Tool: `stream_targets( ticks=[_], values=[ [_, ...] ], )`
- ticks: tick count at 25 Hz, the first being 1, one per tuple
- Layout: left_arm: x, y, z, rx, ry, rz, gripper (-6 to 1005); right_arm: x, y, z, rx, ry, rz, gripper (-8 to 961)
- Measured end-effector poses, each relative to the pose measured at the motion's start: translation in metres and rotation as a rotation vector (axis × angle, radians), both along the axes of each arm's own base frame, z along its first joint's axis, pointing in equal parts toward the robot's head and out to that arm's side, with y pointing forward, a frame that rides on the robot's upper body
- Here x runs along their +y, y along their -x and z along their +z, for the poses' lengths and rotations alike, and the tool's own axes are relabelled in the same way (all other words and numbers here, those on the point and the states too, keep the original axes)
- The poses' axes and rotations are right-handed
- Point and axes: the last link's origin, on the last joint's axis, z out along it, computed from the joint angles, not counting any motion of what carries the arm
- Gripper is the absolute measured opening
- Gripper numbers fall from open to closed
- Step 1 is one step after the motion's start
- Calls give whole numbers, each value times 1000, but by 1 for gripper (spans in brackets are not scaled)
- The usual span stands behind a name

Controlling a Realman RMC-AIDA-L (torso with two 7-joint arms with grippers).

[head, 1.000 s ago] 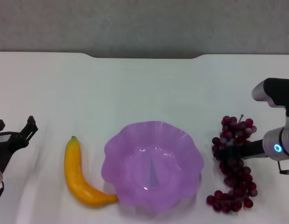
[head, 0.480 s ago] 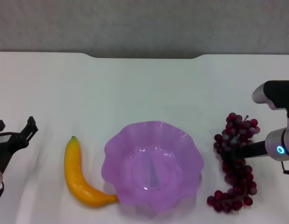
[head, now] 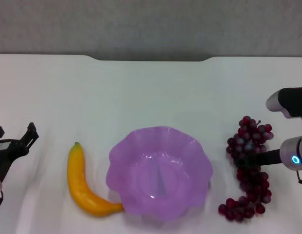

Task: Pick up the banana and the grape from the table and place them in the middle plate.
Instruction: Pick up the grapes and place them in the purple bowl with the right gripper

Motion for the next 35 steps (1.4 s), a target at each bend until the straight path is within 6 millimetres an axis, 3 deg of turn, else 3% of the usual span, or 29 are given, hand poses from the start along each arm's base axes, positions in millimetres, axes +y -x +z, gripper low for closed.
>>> stream_targets(
  ticks=[9, 35],
  values=[
    [-1, 1, 0, 0, 0, 2, 909, 0, 2, 0, 3, -3, 9, 583],
    [-2, 2, 1, -1, -4, 7, 908, -10, 8, 16, 15, -161, 180, 288]
  ],
)
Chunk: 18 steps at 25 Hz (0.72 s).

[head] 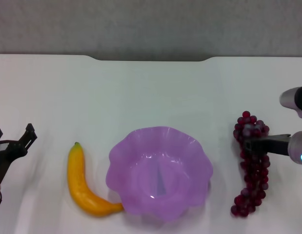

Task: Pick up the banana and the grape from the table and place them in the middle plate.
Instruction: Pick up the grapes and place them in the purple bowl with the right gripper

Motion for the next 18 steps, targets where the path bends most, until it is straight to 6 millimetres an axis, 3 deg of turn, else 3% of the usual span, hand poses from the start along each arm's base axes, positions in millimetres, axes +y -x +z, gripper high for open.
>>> stream_targets(
  ticks=[18],
  values=[
    [0, 0, 0, 3, 3, -1, 909, -7, 17, 5, -12, -75, 140, 185]
  ],
)
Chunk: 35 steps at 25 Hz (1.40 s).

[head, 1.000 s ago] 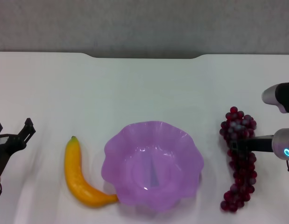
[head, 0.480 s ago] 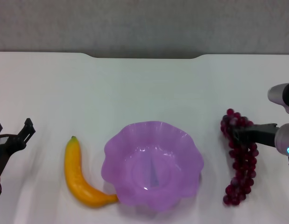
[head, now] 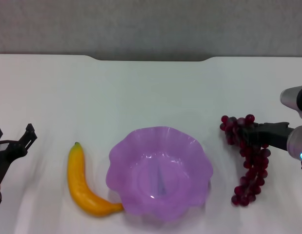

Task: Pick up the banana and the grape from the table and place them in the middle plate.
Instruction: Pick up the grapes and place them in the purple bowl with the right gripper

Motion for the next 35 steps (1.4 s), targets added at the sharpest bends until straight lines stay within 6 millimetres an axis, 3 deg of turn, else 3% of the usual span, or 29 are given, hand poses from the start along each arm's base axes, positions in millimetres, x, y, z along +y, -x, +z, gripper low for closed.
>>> stream_targets(
  ticks=[13, 19, 26, 35],
  values=[
    [0, 0, 0, 0, 0, 1, 908, -8, 20, 7, -36, -90, 163, 175],
    [0, 0, 0, 0, 0, 1, 908, -10, 52, 8, -67, -106, 309, 173],
    [0, 0, 0, 0, 0, 1, 908, -22, 105, -2, -68, -107, 514, 173],
    [0, 0, 0, 0, 0, 0, 908, -40, 136, -27, -50, -55, 644, 171]
  ],
)
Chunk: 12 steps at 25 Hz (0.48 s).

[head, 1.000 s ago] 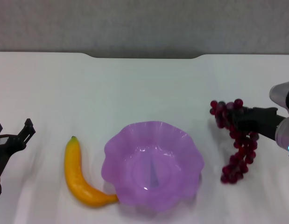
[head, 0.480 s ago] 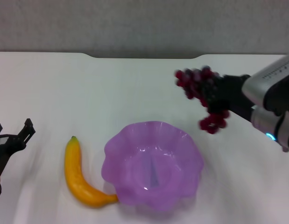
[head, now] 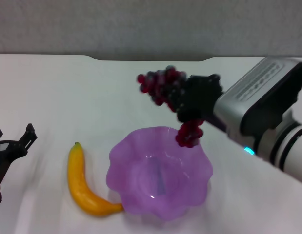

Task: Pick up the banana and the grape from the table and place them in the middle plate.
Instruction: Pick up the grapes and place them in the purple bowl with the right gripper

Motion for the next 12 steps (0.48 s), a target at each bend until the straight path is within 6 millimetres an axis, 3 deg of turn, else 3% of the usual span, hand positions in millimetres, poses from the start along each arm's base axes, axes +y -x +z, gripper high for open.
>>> stream_targets(
  ticks=[8, 12],
  values=[
    [1, -1, -1, -1, 2, -4, 909, -13, -2, -34, -32, 82, 27, 168],
    [1, -2, -1, -1, 2, -4, 909, -15, -8, -40, -43, 91, 20, 169]
  ],
)
